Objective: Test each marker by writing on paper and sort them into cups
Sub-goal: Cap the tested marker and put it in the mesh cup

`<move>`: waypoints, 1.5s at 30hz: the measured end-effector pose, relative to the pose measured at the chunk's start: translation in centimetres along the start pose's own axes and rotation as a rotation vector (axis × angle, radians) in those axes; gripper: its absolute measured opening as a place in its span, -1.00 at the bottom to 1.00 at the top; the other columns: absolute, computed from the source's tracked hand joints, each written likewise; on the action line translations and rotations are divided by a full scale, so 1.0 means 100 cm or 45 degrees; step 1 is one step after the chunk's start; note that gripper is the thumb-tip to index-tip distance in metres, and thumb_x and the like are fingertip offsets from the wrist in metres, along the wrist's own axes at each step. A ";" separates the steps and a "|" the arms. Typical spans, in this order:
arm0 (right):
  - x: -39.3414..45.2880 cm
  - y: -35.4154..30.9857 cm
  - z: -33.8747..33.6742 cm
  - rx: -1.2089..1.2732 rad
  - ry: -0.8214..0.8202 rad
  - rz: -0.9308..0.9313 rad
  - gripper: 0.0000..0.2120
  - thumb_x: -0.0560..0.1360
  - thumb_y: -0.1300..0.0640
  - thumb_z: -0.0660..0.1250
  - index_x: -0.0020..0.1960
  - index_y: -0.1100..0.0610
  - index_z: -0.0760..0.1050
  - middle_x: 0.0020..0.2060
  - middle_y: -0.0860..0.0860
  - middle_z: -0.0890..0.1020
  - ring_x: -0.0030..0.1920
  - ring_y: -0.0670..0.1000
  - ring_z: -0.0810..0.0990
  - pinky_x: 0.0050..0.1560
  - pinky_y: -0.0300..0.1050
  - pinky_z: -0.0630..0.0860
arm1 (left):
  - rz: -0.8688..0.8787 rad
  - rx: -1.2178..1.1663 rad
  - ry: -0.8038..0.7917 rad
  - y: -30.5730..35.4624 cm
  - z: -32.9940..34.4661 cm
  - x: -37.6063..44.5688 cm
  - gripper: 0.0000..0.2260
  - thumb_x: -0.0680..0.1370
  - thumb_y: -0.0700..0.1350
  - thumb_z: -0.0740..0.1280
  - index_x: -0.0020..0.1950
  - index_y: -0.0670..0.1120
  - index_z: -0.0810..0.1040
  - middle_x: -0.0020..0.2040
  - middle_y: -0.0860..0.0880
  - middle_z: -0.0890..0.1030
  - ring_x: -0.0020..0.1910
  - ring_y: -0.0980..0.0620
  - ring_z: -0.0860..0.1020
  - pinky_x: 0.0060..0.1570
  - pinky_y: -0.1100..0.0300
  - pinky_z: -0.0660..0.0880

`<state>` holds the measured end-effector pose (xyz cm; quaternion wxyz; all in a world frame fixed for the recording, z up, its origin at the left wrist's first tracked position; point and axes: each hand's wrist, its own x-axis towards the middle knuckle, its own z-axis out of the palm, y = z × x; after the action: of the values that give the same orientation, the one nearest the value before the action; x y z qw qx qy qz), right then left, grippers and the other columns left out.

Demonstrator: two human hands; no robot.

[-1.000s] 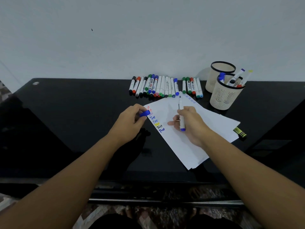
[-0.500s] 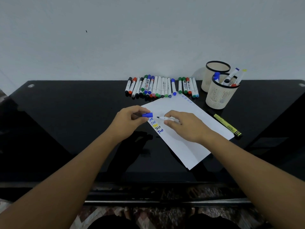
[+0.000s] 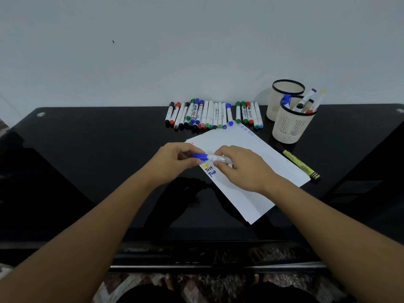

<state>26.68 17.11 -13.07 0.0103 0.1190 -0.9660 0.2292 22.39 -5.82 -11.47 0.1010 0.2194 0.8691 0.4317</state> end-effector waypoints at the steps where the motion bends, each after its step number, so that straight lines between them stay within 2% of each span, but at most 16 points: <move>1: 0.000 -0.001 0.001 -0.011 -0.025 -0.003 -0.81 0.69 -0.13 0.20 0.21 -0.10 0.47 -0.04 -0.12 0.57 -0.09 -0.07 0.50 -0.14 -0.07 0.41 | -0.013 -0.003 -0.023 0.000 0.000 0.000 -0.79 0.55 -0.06 0.47 0.17 0.13 0.69 -0.04 0.13 0.70 -0.09 0.10 0.65 0.06 0.16 0.61; 4: -0.002 -0.002 0.002 -0.089 -0.133 -0.011 -0.80 0.71 -0.10 0.13 0.28 -0.10 0.40 -0.01 -0.13 0.57 -0.08 -0.04 0.52 -0.09 0.00 0.48 | -0.022 -0.012 -0.058 0.001 -0.001 0.000 -0.72 0.51 -0.09 0.52 0.20 0.10 0.65 -0.05 0.09 0.72 -0.09 0.10 0.68 0.10 0.08 0.63; 6: -0.002 -0.005 0.002 -0.130 -0.183 -0.019 -0.78 0.73 -0.09 0.09 0.32 -0.10 0.37 -0.01 -0.13 0.56 -0.06 0.00 0.53 -0.07 0.02 0.49 | -0.023 -0.016 -0.048 0.001 -0.002 0.000 -0.71 0.49 -0.09 0.55 0.18 0.06 0.64 -0.06 0.08 0.73 -0.08 0.14 0.69 0.10 0.12 0.61; 10: -0.003 -0.010 0.000 -0.062 -0.165 0.017 -0.62 0.71 -0.19 0.05 0.49 -0.13 0.27 0.21 -0.02 0.63 0.15 0.05 0.60 0.13 0.09 0.55 | -0.029 -0.026 -0.054 0.004 -0.001 -0.003 -0.77 0.47 -0.10 0.56 0.08 0.01 0.63 -0.10 0.09 0.74 -0.10 0.14 0.69 0.02 0.21 0.56; 12: -0.003 -0.012 0.000 -0.061 -0.157 -0.011 -0.59 0.70 -0.25 0.01 0.50 -0.20 0.28 0.24 -0.02 0.63 0.18 0.02 0.59 0.16 0.11 0.56 | -0.023 -0.021 -0.045 0.005 0.000 -0.003 -0.78 0.46 -0.11 0.57 0.04 -0.01 0.63 -0.12 0.08 0.74 -0.11 0.14 0.69 -0.01 0.25 0.54; 15: 0.000 -0.011 0.002 -0.089 -0.143 -0.051 -0.66 0.71 -0.24 0.01 0.42 -0.28 0.38 0.12 -0.07 0.63 0.08 -0.03 0.56 0.10 0.09 0.56 | -0.027 -0.008 -0.043 0.007 0.001 -0.001 -0.76 0.44 -0.11 0.59 0.02 -0.03 0.62 -0.14 0.08 0.74 -0.13 0.13 0.70 0.04 0.20 0.56; 19: 0.000 -0.009 0.003 -0.184 -0.025 -0.056 -0.68 0.70 -0.25 0.04 0.33 -0.27 0.47 0.03 -0.12 0.66 -0.03 -0.04 0.58 -0.03 0.03 0.56 | -0.032 -0.033 -0.013 0.011 0.005 -0.002 -0.73 0.44 -0.13 0.59 0.02 -0.01 0.55 -0.16 0.06 0.74 -0.14 0.13 0.70 0.04 0.19 0.55; 24: -0.009 -0.009 0.008 -0.248 0.128 0.005 -0.64 0.66 -0.35 0.00 0.27 -0.33 0.50 -0.20 -0.14 0.65 -0.16 -0.08 0.57 -0.29 -0.13 0.42 | 0.007 -0.008 -0.007 0.018 0.004 -0.002 -0.71 0.45 -0.16 0.58 0.03 0.01 0.51 -0.16 0.06 0.74 -0.14 0.11 0.70 0.08 0.09 0.60; 28: -0.011 -0.008 0.005 -0.255 0.115 0.053 -0.63 0.64 -0.37 0.03 0.22 -0.30 0.52 -0.37 -0.14 0.53 -0.26 -0.09 0.51 -0.34 -0.16 0.30 | 0.050 0.051 -0.058 0.022 0.004 0.000 -0.73 0.44 -0.18 0.58 -0.01 0.01 0.56 -0.16 0.04 0.73 -0.16 0.10 0.70 0.07 0.08 0.63; 30: -0.010 -0.009 0.001 -0.293 0.019 0.041 -0.65 0.66 -0.34 0.04 0.27 -0.24 0.45 -0.37 -0.12 0.50 -0.28 -0.09 0.49 -0.32 -0.12 0.32 | 0.057 0.098 -0.090 0.023 0.006 0.001 -0.76 0.44 -0.17 0.58 -0.02 0.03 0.58 -0.16 0.04 0.72 -0.16 0.12 0.69 0.07 0.08 0.64; 32: -0.010 -0.012 -0.005 -0.307 -0.046 0.020 -0.66 0.67 -0.27 0.08 0.32 -0.10 0.30 -0.35 -0.07 0.52 -0.30 -0.07 0.50 -0.32 -0.07 0.33 | 0.054 0.153 -0.097 0.023 0.008 0.003 -0.78 0.45 -0.16 0.58 -0.02 0.04 0.61 -0.15 0.06 0.71 -0.15 0.16 0.68 0.06 0.11 0.64; 34: -0.011 -0.015 -0.010 -0.316 -0.070 -0.008 -0.64 0.64 -0.18 0.15 0.32 -0.03 0.21 -0.32 -0.03 0.57 -0.32 -0.02 0.51 -0.31 -0.03 0.40 | 0.054 0.174 -0.069 0.022 0.010 0.003 -0.80 0.43 -0.15 0.59 -0.03 0.03 0.65 -0.14 0.08 0.70 -0.13 0.17 0.67 0.05 0.14 0.64; 37: -0.012 -0.020 -0.011 -0.325 -0.060 -0.022 -0.61 0.59 -0.10 0.21 0.33 0.00 0.19 -0.33 -0.02 0.57 -0.35 0.01 0.52 -0.28 0.00 0.46 | 0.070 0.169 -0.044 0.022 0.010 0.004 -0.83 0.43 -0.15 0.60 -0.05 0.02 0.68 -0.14 0.09 0.70 -0.13 0.16 0.66 0.04 0.17 0.63; 43: -0.008 -0.016 -0.008 -0.312 -0.010 -0.031 -0.60 0.59 -0.02 0.21 0.38 0.01 0.21 -0.35 -0.03 0.54 -0.36 -0.02 0.48 -0.30 -0.03 0.39 | 0.146 0.274 -0.027 0.024 0.011 0.006 -0.92 0.48 -0.13 0.56 -0.08 0.00 0.70 -0.15 0.09 0.70 -0.15 0.14 0.65 0.00 0.18 0.61; 45: -0.009 -0.012 -0.006 -0.256 -0.026 -0.073 -0.52 0.60 -0.04 0.21 0.47 -0.01 0.20 -0.18 -0.06 0.60 -0.21 0.00 0.54 -0.10 -0.02 0.42 | 0.149 0.265 0.028 0.017 0.012 0.005 -0.93 0.49 -0.11 0.54 -0.07 0.00 0.70 -0.13 0.11 0.71 -0.14 0.16 0.65 -0.03 0.20 0.60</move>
<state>27.81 16.48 -12.10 0.0188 0.1472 -0.9804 0.1296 22.90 -3.81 -10.86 0.0428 0.2744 0.8960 0.3466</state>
